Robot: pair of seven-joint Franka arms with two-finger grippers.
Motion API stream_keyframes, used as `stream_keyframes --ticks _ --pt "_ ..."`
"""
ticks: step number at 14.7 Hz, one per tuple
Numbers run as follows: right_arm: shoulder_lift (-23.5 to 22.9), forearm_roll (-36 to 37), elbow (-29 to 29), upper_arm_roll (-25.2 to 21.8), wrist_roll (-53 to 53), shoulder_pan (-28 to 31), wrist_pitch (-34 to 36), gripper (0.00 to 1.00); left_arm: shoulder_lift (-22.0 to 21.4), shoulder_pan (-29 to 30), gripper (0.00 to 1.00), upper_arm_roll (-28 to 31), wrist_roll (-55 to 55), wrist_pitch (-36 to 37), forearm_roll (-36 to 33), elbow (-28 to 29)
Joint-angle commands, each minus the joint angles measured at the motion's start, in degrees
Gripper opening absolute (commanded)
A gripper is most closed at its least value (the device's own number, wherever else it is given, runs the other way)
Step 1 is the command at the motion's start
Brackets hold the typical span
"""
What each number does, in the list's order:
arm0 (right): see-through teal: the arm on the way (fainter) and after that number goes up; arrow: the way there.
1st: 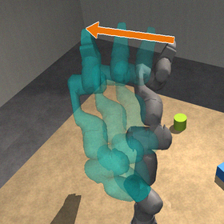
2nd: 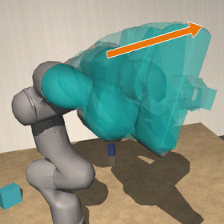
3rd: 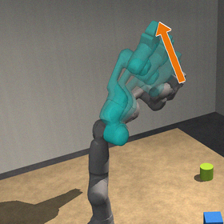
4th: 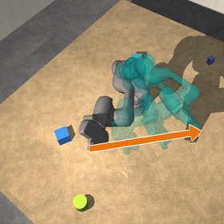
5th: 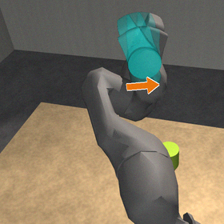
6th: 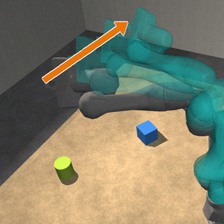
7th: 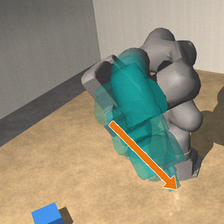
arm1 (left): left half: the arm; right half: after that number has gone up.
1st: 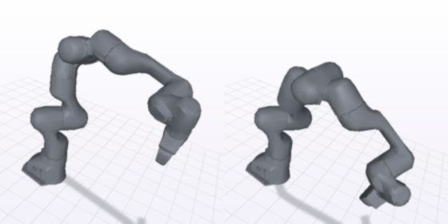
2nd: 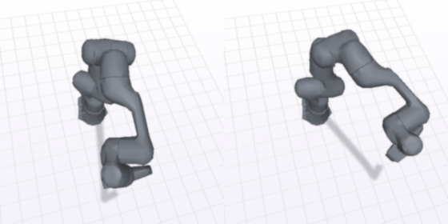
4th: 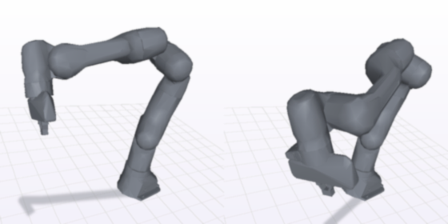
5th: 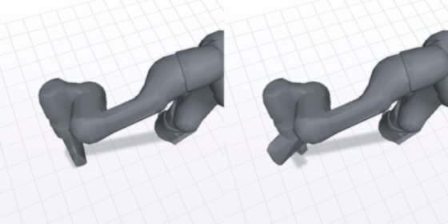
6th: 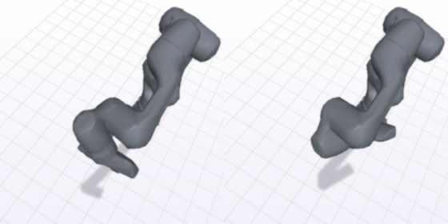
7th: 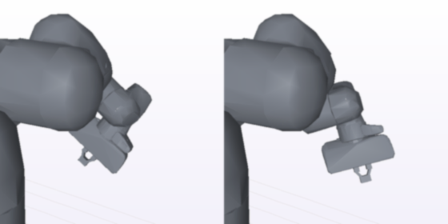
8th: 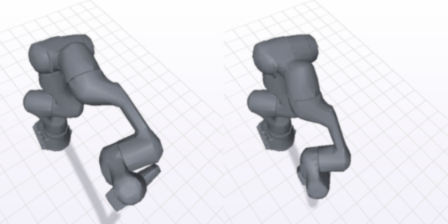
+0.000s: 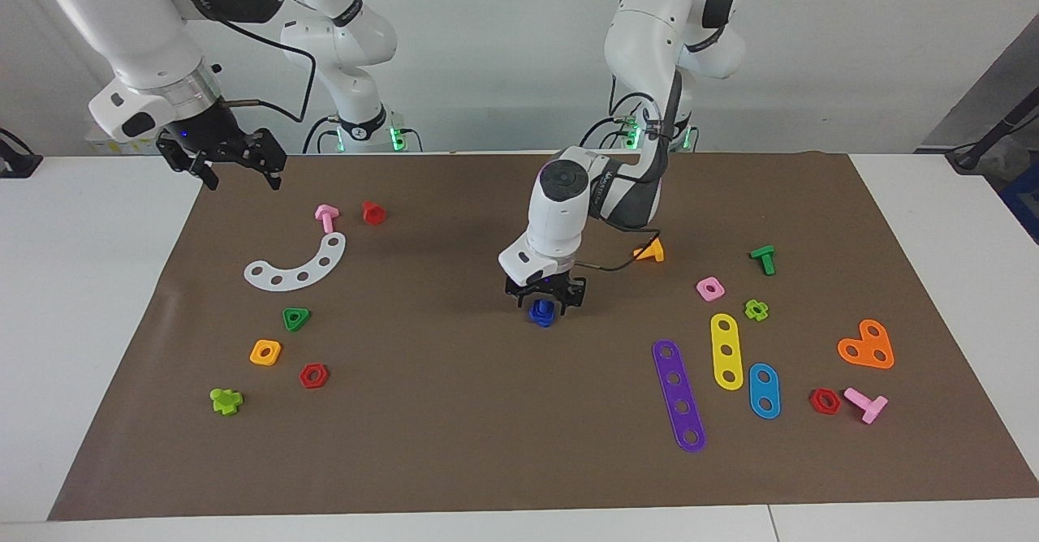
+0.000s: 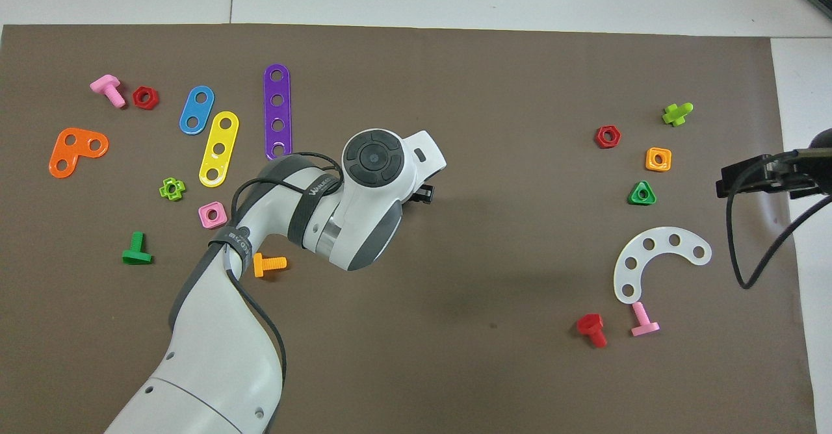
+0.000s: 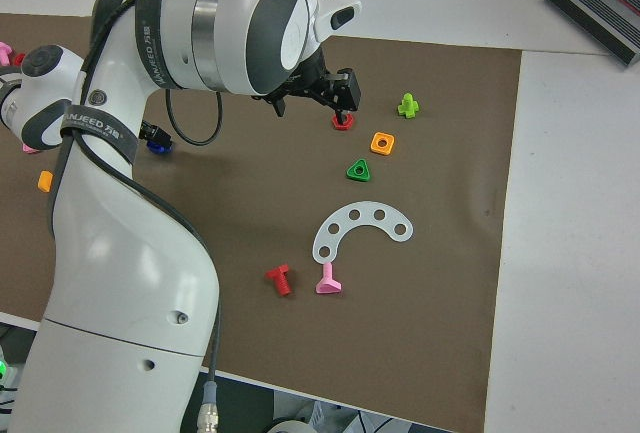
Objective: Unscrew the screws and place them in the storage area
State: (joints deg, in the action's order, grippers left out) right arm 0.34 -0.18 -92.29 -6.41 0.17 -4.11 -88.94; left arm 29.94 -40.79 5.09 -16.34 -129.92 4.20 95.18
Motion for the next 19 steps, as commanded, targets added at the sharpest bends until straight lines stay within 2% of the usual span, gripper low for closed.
stream_keyframes --ticks 1,6,11,15,19 --pt "1.2 0.0 -1.2 0.5 -0.3 0.4 -0.3 1.00 0.1 -0.4 0.77 0.7 1.6 -1.4 0.1 0.9" --pt "1.2 0.0 -1.2 0.5 -0.3 0.5 -0.3 1.00 0.1 -0.4 0.63 0.7 2.4 -1.1 0.1 0.9" --pt "1.2 0.0 -1.2 0.5 -0.3 0.4 -0.3 1.00 0.1 -0.4 0.42 0.7 2.4 -0.3 0.1 0.9" --pt "1.2 0.0 -1.2 0.5 -0.3 0.4 -0.3 1.00 0.0 -0.3 0.39 0.7 2.3 1.7 0.3 -0.3" --pt "1.2 0.0 -1.2 0.5 -0.3 0.5 -0.3 1.00 1.1 0.2 0.38 0.7 2.2 6.1 1.0 -4.7"
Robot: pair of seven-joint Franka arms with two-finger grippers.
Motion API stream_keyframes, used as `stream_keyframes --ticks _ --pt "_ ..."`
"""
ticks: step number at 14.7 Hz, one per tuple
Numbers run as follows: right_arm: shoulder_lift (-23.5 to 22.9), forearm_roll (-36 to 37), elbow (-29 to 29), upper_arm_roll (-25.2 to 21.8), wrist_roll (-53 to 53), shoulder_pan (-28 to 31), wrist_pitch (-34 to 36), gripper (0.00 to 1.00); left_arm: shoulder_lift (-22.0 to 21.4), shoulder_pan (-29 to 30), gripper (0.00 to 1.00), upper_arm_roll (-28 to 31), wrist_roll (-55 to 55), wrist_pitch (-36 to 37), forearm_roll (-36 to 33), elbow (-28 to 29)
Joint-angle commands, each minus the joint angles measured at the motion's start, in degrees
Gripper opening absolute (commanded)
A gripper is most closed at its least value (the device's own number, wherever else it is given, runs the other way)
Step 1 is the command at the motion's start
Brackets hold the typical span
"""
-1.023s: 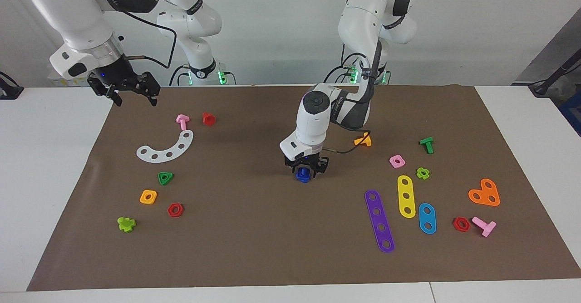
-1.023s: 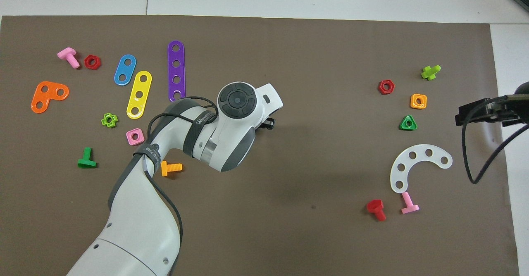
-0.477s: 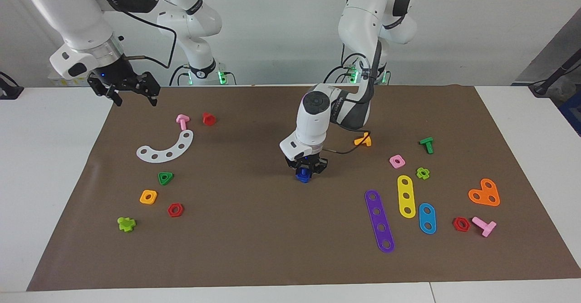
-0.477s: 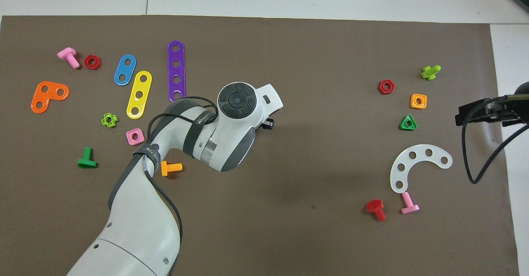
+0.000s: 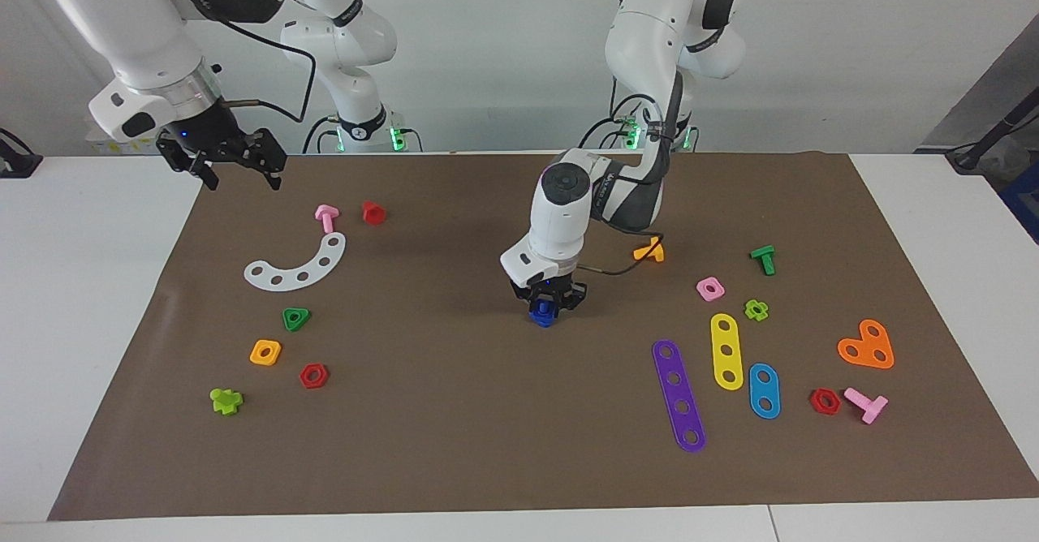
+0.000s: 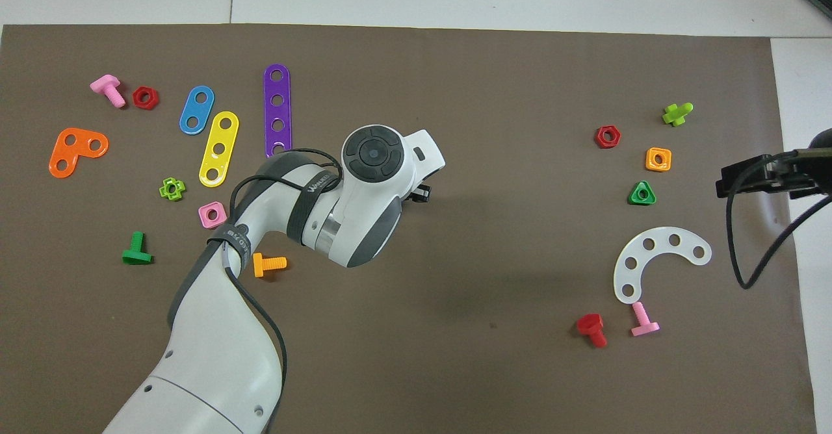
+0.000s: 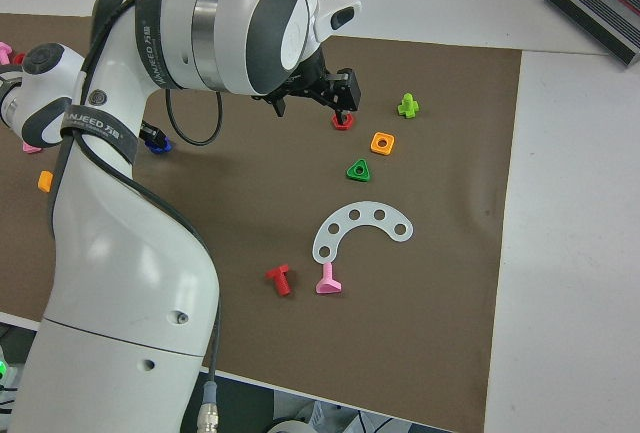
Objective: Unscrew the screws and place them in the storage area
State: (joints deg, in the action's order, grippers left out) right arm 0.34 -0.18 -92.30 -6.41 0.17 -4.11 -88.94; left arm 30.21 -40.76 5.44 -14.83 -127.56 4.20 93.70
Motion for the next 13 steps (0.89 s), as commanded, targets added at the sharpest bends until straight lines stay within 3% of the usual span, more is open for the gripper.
stream_keyframes --ticks 1,5,8,11,13 --pt "1.2 0.0 -1.2 0.5 -0.3 0.4 -0.3 1.00 1.2 0.2 0.37 0.4 0.7 5.6 1.3 -4.9" --pt "1.2 0.0 -1.2 0.5 -0.3 0.4 -0.3 1.00 3.1 1.6 0.38 0.8 0.5 13.2 2.2 -11.9" --pt "1.2 0.0 -1.2 0.5 -0.3 0.4 -0.3 1.00 3.1 6.3 0.36 1.0 0.6 17.8 4.1 -16.2" --pt "1.2 0.0 -1.2 0.5 -0.3 0.4 -0.3 1.00 2.4 11.8 0.36 0.8 1.9 19.0 3.9 -16.4" --pt "1.2 0.0 -1.2 0.5 -0.3 0.5 -0.3 1.00 0.6 13.9 0.32 1.1 8.4 19.2 4.1 -13.6"
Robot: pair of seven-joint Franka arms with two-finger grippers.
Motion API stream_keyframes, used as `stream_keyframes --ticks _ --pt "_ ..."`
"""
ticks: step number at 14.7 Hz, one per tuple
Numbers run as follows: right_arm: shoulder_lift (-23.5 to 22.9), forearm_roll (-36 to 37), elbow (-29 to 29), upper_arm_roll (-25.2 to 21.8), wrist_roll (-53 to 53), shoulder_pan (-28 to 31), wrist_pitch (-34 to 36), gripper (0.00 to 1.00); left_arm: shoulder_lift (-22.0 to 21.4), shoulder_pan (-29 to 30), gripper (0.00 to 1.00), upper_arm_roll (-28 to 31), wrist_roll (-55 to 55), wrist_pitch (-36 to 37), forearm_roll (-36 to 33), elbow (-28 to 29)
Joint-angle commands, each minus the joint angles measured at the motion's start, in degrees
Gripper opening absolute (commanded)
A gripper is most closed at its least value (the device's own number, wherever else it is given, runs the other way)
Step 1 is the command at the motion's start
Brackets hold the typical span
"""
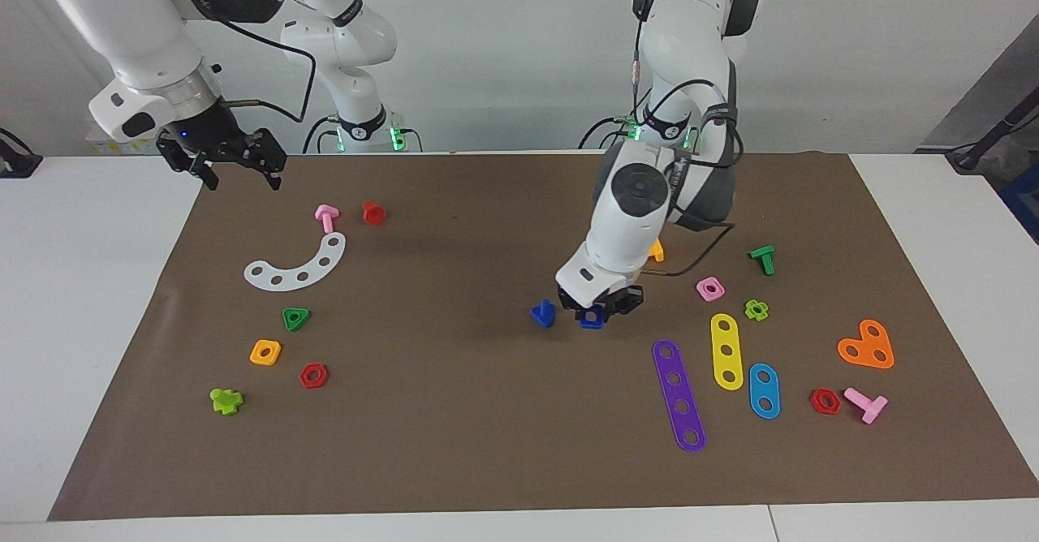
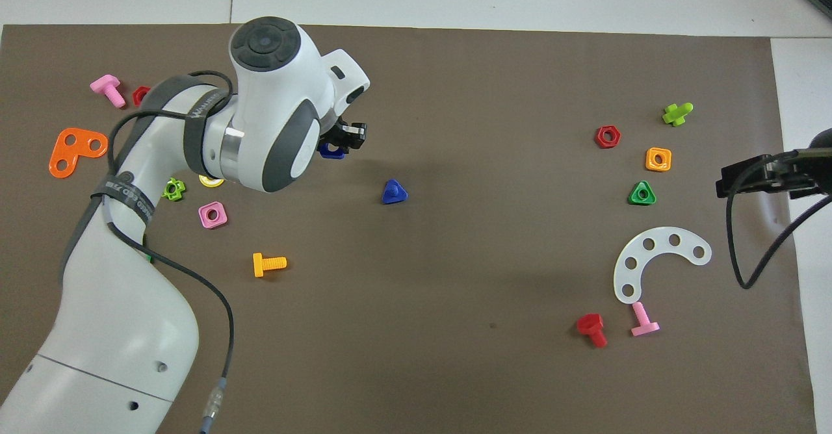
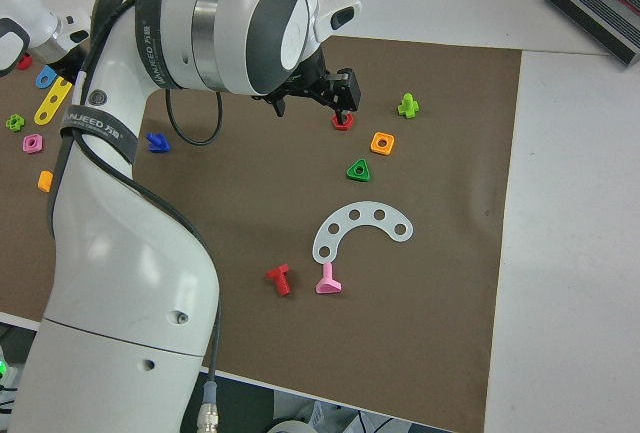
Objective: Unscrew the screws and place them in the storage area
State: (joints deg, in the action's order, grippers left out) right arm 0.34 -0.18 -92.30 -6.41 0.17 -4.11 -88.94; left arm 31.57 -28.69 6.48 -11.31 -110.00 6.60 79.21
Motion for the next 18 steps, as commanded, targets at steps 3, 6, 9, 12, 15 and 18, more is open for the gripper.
stream_keyframes --ticks 3,6,9,12,15,18 --pt "1.2 0.0 -1.2 0.5 -0.3 0.5 -0.3 1.00 -5.3 4.9 0.32 0.0 12.3 -0.7 1.7 11.1" --pt "1.2 0.0 -1.2 0.5 -0.3 0.4 -0.3 1.00 -8.9 5.4 0.32 0.1 15.2 -6.2 1.7 20.1" --pt "1.2 0.0 -1.3 0.5 -0.4 1.1 -0.1 1.00 -10.6 5.4 0.35 0.1 16.5 -12.1 1.5 26.4" --pt "1.2 0.1 -1.2 0.5 -0.8 0.4 -0.6 1.00 -10.8 5.6 0.40 0.1 18.8 -13.3 1.6 27.4" --pt "1.3 -0.1 -1.8 0.6 0.4 0.0 -2.6 1.00 -10.7 5.7 0.82 0.2 18.9 -13.6 1.5 27.3" --pt "0.7 -0.1 -1.7 0.6 -0.5 -3.0 -6.9 1.00 -11.4 6.6 1.00 0.2 18.9 -13.6 1.4 26.6"
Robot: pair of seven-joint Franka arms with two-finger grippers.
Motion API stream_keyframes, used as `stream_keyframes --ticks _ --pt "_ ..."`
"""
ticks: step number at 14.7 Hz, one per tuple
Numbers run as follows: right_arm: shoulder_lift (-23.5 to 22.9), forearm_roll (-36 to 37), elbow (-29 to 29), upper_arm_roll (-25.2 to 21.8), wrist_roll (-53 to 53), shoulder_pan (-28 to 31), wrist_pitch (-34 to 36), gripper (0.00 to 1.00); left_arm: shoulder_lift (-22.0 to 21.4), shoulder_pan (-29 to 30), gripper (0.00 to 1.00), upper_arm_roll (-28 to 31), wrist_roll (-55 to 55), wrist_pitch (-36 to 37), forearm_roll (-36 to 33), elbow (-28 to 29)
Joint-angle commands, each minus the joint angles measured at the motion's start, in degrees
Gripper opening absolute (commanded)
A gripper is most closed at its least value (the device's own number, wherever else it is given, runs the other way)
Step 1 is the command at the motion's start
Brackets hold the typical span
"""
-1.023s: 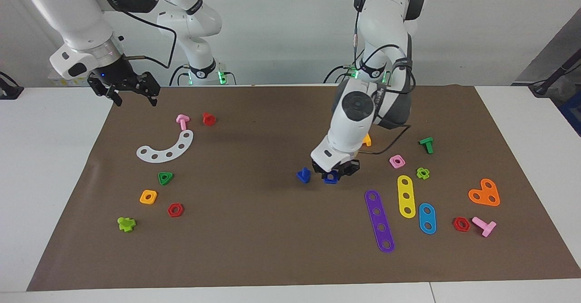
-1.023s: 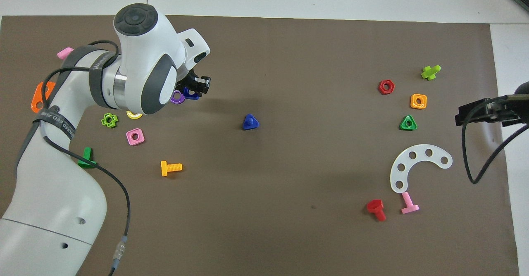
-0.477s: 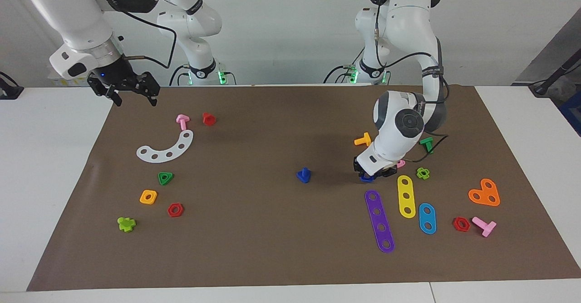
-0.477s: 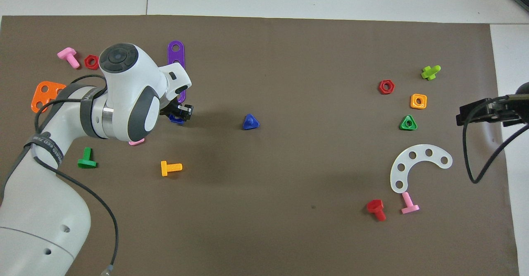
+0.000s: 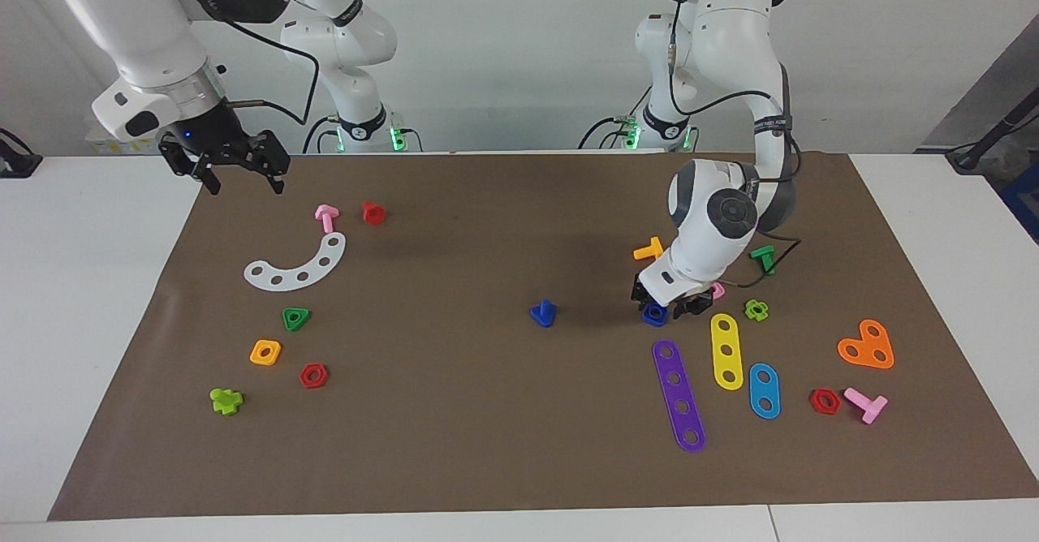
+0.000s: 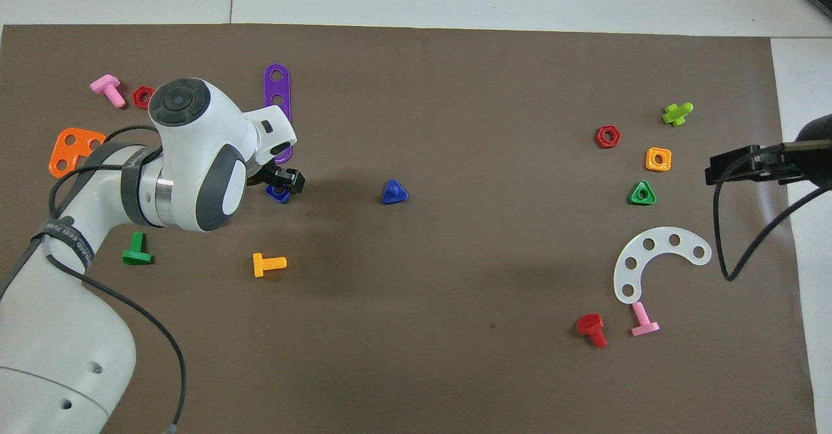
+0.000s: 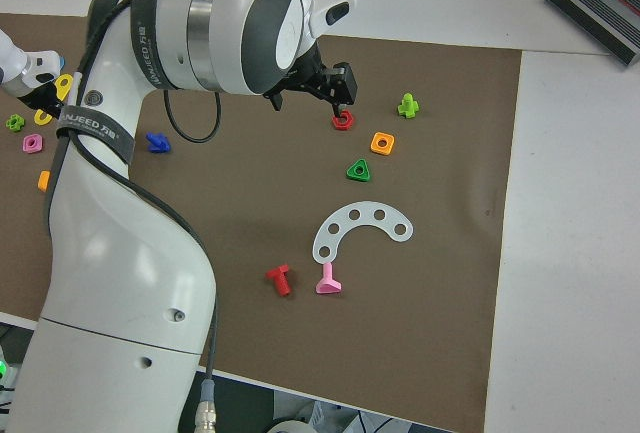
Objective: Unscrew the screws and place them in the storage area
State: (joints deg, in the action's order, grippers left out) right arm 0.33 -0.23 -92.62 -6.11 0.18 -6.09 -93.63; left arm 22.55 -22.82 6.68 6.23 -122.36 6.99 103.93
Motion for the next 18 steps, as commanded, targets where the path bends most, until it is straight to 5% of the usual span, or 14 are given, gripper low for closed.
stream_keyframes --ticks 1,6,9,12,14,18 --pt "0.6 -0.1 -1.3 0.3 -1.4 -2.2 -2.4 1.00 -3.3 1.3 1.00 0.0 1.1 -1.1 0.9 1.7" --pt "-9.4 -0.1 -0.2 0.3 -18.5 -14.2 -14.4 1.00 -14.4 3.0 1.00 2.8 0.5 12.7 -0.3 0.8" --pt "-17.8 -2.8 3.1 0.4 -24.6 -19.7 -21.1 1.00 -20.9 3.6 1.00 4.5 0.7 22.3 -9.2 0.7" --pt "-23.3 -2.6 4.5 0.3 -30.1 -26.6 -26.2 1.00 -26.4 10.1 1.00 4.4 2.5 25.2 -9.8 0.8" --pt "-24.5 -2.4 4.5 0.4 -30.2 -27.6 -28.4 1.00 -27.4 13.7 1.00 4.5 6.7 25.7 -9.8 0.5" --pt "-34.7 -0.8 10.9 0.3 -35.5 -33.7 -30.0 1.00 -28.0 18.2 1.00 4.5 7.0 25.1 -9.9 0.1"
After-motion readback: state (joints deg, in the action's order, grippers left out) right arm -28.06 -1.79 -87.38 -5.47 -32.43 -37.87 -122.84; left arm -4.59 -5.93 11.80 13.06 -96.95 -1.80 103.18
